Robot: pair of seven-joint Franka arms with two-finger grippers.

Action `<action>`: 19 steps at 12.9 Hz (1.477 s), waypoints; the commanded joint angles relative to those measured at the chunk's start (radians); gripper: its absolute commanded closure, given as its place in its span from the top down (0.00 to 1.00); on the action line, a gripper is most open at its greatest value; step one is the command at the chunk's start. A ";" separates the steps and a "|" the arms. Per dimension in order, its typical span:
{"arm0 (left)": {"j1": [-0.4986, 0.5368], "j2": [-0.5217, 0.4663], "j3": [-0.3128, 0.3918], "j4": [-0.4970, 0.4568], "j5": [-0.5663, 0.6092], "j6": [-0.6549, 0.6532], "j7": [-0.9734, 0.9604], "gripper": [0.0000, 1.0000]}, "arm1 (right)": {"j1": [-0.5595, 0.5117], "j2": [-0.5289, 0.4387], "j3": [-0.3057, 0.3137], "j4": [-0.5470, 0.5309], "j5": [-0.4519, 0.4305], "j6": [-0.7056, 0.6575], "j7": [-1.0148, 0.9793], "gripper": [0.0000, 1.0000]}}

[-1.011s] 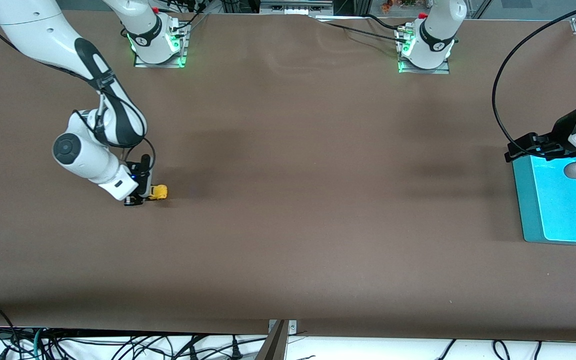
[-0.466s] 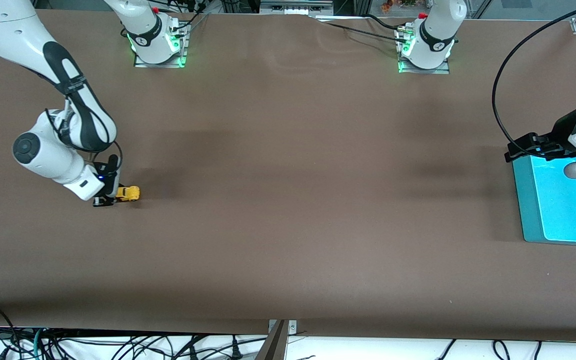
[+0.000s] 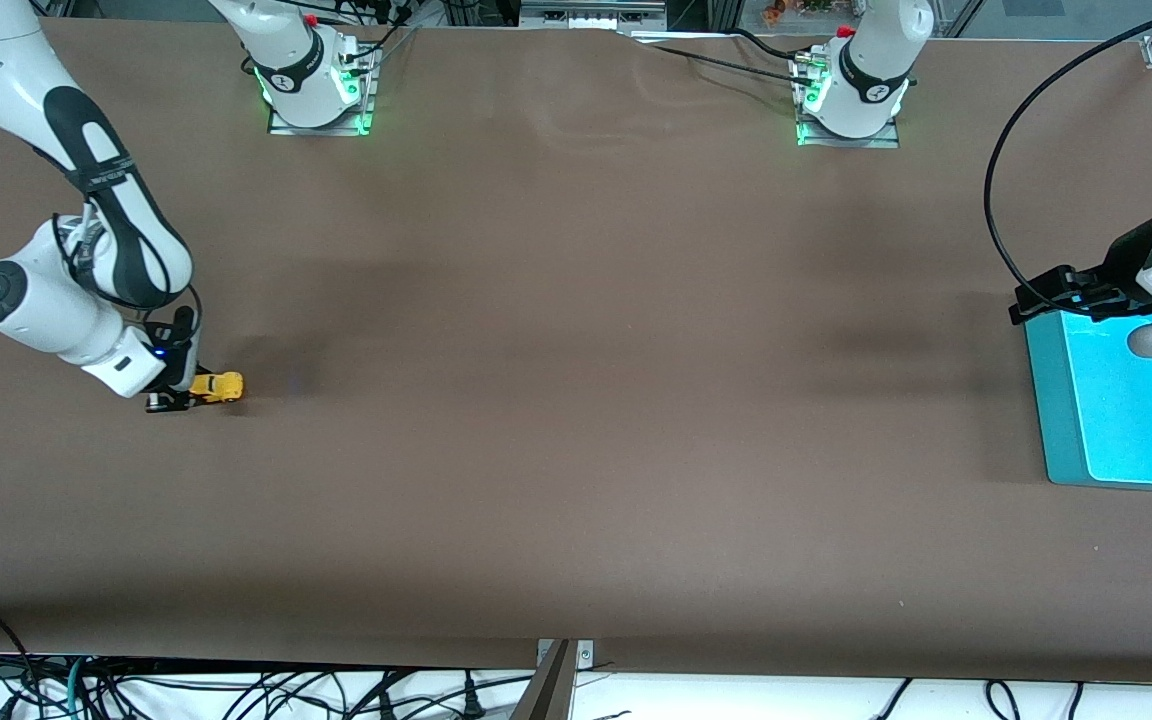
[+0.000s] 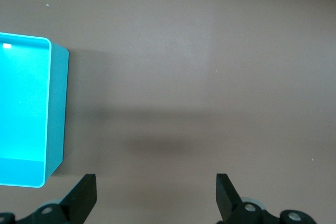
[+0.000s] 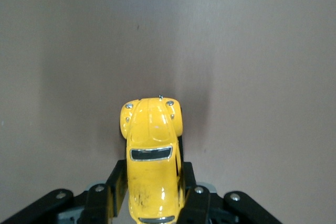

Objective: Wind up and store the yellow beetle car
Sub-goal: 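Drag the car backward along the table with the right gripper, then release the car with the right gripper so it rolls toward the bin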

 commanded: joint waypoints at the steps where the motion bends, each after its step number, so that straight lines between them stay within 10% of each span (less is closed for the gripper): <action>1: -0.002 0.012 0.001 0.024 0.009 -0.010 0.017 1.00 | -0.057 0.061 -0.003 -0.004 -0.006 0.000 -0.076 0.25; 5: 0.002 0.012 0.001 0.024 0.009 -0.010 0.017 1.00 | -0.077 0.068 -0.003 0.021 -0.003 -0.012 -0.090 0.34; 9: 0.002 0.012 0.001 0.024 0.009 -0.010 0.017 1.00 | -0.076 0.081 0.003 0.051 0.039 -0.049 -0.079 1.00; 19: 0.002 0.012 0.001 0.024 0.009 -0.012 0.017 1.00 | -0.074 0.072 0.030 0.114 0.042 -0.133 -0.072 1.00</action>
